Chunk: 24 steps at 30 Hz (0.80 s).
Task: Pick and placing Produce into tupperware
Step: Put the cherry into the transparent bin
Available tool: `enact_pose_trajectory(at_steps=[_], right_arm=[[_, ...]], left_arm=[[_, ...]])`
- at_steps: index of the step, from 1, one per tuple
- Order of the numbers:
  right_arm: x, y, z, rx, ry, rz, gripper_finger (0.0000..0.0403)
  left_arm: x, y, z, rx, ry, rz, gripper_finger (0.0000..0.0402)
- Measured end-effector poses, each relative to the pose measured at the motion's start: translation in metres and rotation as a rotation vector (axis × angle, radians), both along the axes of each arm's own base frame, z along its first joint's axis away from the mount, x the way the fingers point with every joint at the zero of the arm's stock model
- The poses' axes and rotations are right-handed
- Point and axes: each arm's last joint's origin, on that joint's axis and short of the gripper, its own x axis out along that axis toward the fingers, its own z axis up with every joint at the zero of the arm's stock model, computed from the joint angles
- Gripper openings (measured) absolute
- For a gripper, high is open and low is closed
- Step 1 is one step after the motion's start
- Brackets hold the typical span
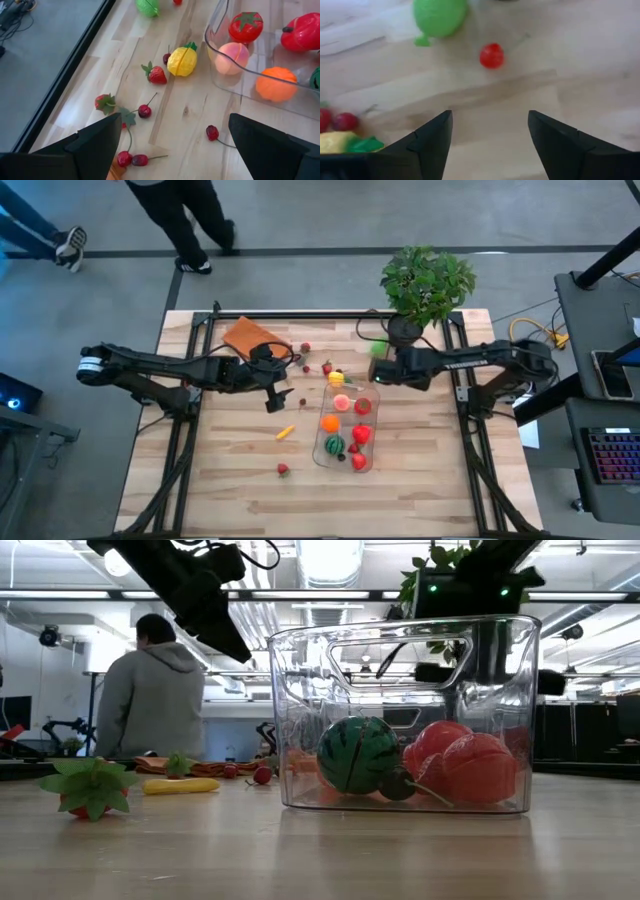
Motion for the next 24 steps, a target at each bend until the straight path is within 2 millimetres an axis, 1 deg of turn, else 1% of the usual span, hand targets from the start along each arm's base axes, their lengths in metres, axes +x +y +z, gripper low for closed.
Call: enact_pose_trajectory(at_steps=[3, 8, 17, 24], right_arm=[[0.006, -0.009, -0.006, -0.015, 0.036, 0.007, 0.0248], [0.014, -0.022, -0.022, 0.005, 0.102, 0.001, 0.0244], [0.031, -0.033, -0.039, -0.005, 0.19, 0.026, 0.0237], [0.035, -0.038, -0.052, -0.018, 0.244, 0.012, 0.022]], left_arm=[[0.0, 0.0, 0.0, 0.001, -0.001, 0.002, 0.0351], [0.0, 0.0, 0.0, 0.001, -0.001, 0.003, 0.0351], [0.0, 0.0, 0.0, 0.0, -0.002, 0.004, 0.0351], [0.0, 0.0, 0.0, 0.0, -0.001, 0.004, 0.0351]])
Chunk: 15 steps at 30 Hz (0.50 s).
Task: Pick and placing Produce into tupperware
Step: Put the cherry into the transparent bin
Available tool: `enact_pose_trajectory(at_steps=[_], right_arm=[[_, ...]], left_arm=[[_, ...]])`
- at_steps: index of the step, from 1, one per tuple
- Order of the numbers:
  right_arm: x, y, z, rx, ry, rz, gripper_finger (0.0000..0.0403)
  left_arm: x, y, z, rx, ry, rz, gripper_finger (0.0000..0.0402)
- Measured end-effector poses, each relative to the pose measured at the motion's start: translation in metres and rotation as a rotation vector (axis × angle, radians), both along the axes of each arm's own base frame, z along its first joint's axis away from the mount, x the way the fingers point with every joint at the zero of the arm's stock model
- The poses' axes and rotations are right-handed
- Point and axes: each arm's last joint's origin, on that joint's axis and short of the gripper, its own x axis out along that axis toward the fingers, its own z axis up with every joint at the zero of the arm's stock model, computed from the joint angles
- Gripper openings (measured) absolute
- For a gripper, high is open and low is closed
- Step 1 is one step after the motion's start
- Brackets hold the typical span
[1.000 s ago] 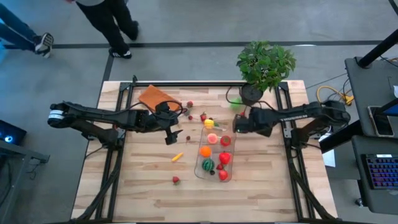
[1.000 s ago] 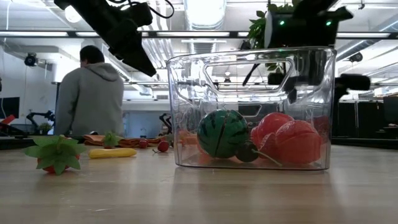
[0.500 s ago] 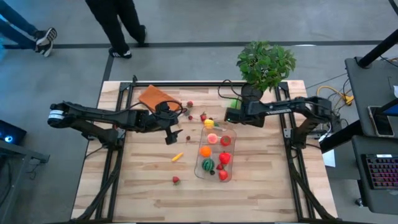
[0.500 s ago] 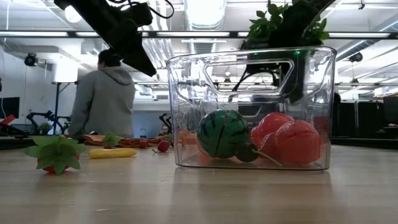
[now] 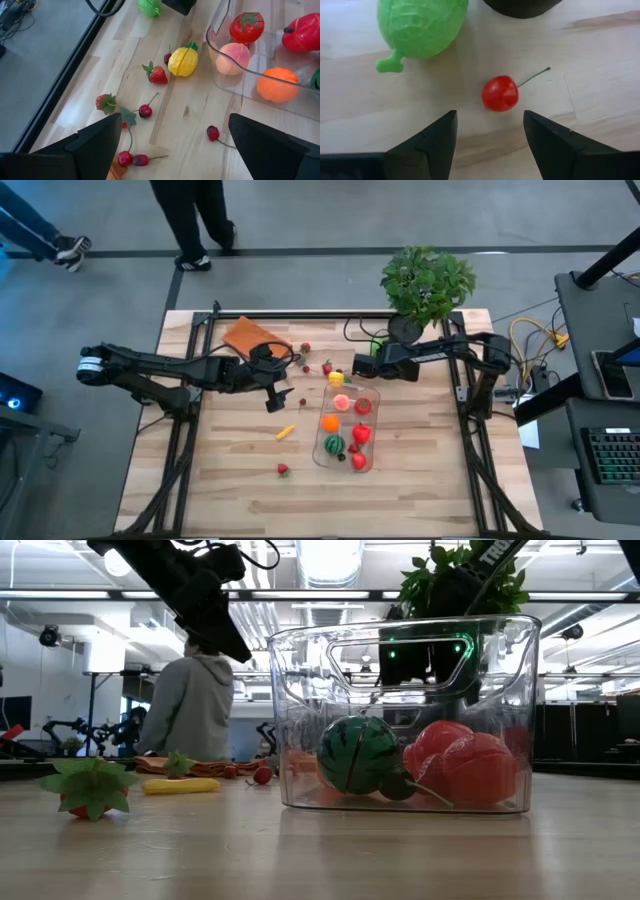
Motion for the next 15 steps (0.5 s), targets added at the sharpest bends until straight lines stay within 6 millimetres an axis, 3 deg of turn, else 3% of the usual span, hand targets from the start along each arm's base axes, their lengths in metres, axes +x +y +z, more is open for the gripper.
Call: enact_pose_trajectory(at_steps=[15], right_arm=[[-0.0039, -0.0053, -0.0006, -0.073, 0.035, -0.026, 0.0137]], left_arm=[[-0.0002, 0.0, -0.0002, 0.0, 0.003, 0.0, 0.0351]])
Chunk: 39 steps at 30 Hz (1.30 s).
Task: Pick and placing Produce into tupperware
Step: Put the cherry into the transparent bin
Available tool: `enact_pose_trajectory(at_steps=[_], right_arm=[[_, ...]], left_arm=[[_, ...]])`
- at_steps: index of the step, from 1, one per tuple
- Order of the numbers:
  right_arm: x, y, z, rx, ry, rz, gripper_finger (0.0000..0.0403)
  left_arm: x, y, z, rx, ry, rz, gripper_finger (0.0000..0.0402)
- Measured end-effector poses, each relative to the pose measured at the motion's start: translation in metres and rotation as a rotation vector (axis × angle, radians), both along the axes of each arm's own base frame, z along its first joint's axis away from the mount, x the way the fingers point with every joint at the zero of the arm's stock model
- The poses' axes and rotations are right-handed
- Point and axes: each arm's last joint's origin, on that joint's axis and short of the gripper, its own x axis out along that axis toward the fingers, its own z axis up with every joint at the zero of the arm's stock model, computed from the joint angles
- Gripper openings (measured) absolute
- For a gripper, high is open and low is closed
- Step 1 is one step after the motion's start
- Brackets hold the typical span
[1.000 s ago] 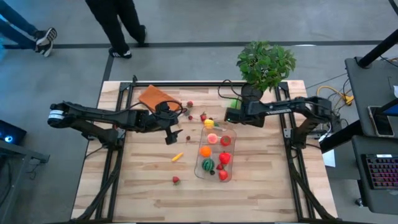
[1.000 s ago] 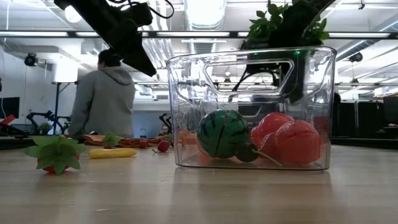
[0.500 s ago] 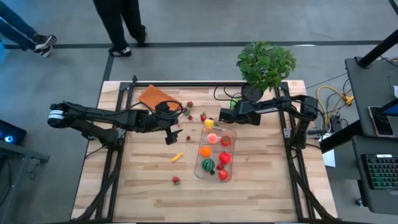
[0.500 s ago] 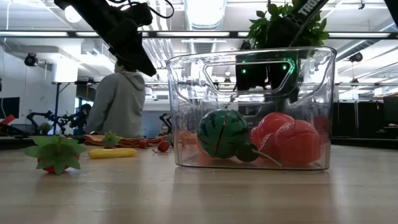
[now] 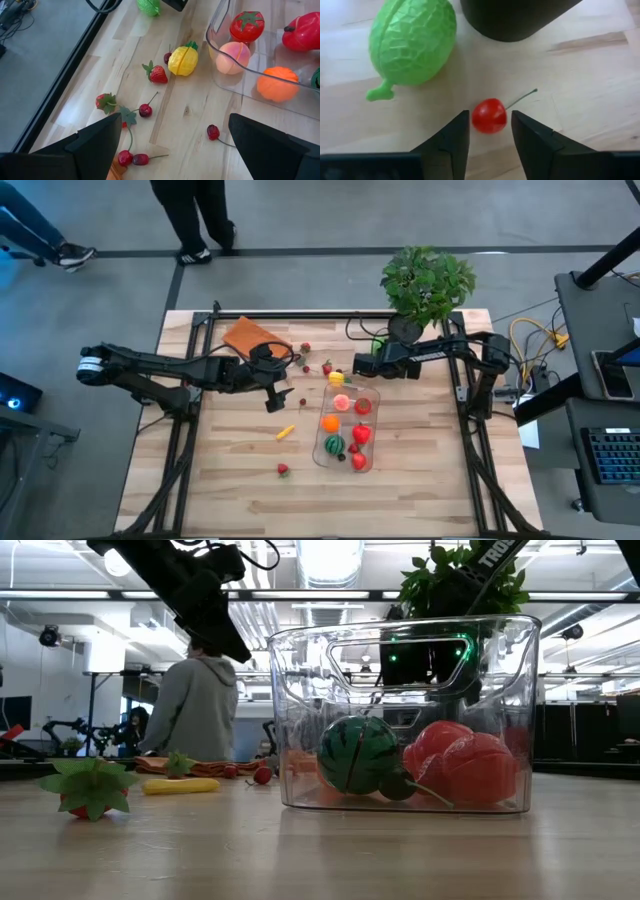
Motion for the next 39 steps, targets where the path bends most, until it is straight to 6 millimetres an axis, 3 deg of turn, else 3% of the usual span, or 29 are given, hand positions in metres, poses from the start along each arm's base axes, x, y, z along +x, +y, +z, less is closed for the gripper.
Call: enact_pose_trajectory(at_steps=[20, 39], right_arm=[[-0.009, -0.005, -0.007, 0.015, 0.045, -0.003, 0.014], [-0.012, -0.004, -0.009, 0.025, 0.058, 0.013, 0.0098]], left_arm=[[0.0, 0.0, 0.0, 0.0, 0.001, 0.0, 0.0351], [0.0, 0.0, 0.0, 0.008, 0.001, 0.008, 0.0351]])
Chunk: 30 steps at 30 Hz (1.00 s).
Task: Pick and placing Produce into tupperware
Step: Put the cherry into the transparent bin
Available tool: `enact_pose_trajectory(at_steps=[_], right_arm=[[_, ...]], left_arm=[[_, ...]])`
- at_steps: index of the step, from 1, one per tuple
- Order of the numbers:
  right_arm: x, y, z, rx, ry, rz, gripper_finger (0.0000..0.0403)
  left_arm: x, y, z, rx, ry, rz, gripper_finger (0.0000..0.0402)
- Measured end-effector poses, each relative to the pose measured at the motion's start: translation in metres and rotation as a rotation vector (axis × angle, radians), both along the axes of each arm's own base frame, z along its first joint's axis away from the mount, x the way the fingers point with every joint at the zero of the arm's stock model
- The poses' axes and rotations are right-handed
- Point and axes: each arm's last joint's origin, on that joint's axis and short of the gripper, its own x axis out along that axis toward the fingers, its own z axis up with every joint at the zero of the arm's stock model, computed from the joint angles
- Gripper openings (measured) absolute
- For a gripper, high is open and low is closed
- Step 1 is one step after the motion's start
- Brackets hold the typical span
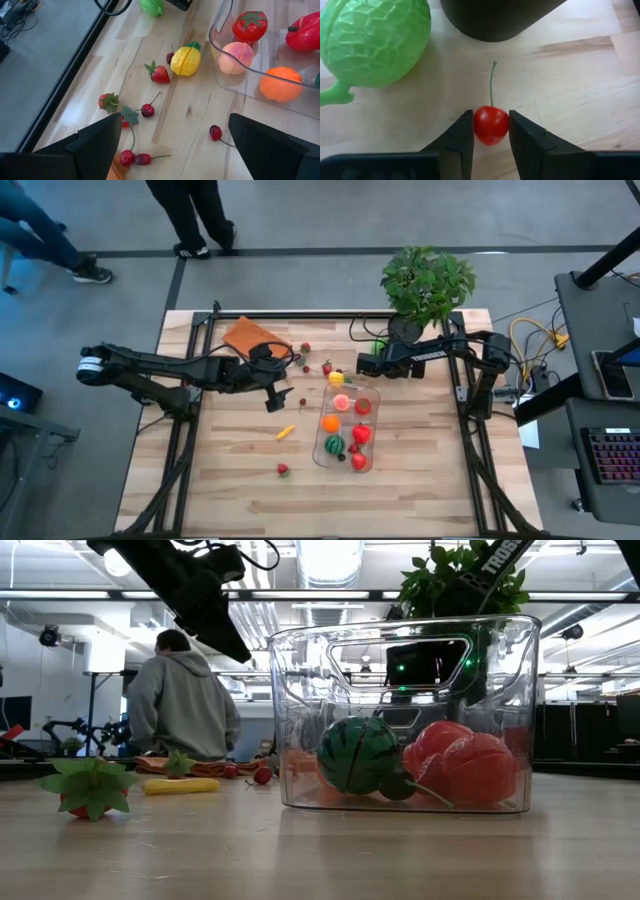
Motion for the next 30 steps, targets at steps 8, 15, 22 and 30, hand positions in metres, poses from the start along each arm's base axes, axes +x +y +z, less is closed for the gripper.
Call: enact_pose_trajectory(at_steps=[8, 15, 22, 30], right_arm=[[0.001, 0.002, 0.001, 0.02, -0.008, 0.004, 0.0098], [0.012, 0.012, 0.011, 0.044, -0.066, 0.041, 0.0098], [0.03, 0.029, 0.051, -0.052, -0.182, 0.12, 0.0098], [0.048, 0.065, 0.129, -0.127, -0.332, 0.4, 0.0098]], left_arm=[[0.0, 0.0, 0.0, 0.002, 0.0, 0.003, 0.0351], [0.0, 0.0, 0.0, 0.002, 0.0, 0.003, 0.0351], [0.0, 0.0, 0.0, 0.002, 0.0, 0.003, 0.0351], [0.0, 0.0, 0.0, 0.003, 0.005, 0.008, 0.0351]])
